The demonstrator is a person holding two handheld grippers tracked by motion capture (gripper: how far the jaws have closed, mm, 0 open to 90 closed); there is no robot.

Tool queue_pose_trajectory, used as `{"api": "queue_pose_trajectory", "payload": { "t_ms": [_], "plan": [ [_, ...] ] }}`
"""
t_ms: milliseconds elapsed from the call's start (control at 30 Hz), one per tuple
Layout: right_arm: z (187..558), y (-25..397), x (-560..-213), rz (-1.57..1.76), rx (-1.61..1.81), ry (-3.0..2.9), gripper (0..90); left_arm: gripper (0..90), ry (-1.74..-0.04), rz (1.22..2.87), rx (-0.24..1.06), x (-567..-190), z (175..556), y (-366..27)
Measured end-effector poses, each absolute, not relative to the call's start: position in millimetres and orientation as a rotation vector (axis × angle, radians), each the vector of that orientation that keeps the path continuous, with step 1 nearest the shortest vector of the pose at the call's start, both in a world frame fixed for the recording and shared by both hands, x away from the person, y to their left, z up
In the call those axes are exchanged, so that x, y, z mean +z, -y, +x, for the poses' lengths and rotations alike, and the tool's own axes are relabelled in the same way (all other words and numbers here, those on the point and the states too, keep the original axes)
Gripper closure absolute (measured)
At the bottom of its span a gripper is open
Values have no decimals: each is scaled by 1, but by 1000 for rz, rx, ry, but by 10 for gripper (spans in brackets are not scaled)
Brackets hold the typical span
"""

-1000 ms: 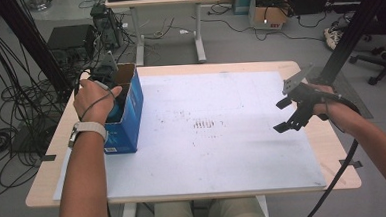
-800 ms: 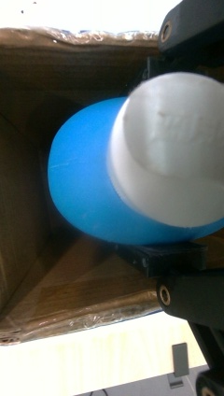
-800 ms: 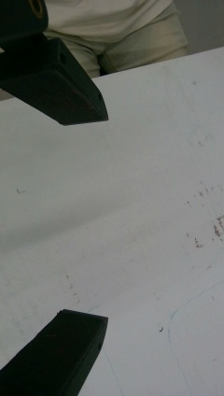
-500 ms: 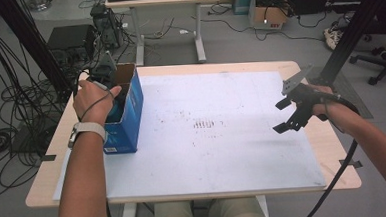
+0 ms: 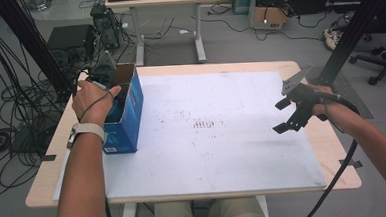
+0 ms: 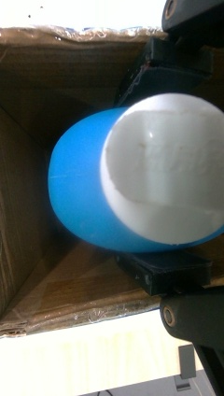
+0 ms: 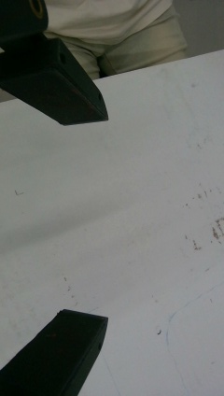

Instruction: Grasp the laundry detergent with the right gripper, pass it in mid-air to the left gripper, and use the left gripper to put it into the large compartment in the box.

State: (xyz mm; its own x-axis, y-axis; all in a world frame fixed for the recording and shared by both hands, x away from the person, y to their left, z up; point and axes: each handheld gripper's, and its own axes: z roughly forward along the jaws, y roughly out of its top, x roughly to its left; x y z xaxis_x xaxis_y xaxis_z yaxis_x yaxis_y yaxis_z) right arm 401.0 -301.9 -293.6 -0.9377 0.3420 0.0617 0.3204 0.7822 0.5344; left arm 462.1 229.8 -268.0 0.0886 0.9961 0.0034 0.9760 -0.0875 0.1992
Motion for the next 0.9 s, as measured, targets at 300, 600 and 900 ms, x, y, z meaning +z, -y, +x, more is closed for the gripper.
{"api": "queue_pose_trajectory", "payload": {
  "t_ms": [300, 600, 900],
  "plan": [
    [401, 300, -295, 549, 885, -2923, 35, 272, -1986, 2194, 198, -260, 460, -234],
    [400, 299, -292, 541, 877, -2926, 35, 118, -1889, 2198, 237, -239, 455, -230],
    [398, 302, -287, 535, 872, -2916, 35, 92, -1765, 2177, 303, -195, 442, -231]
  ]
}}
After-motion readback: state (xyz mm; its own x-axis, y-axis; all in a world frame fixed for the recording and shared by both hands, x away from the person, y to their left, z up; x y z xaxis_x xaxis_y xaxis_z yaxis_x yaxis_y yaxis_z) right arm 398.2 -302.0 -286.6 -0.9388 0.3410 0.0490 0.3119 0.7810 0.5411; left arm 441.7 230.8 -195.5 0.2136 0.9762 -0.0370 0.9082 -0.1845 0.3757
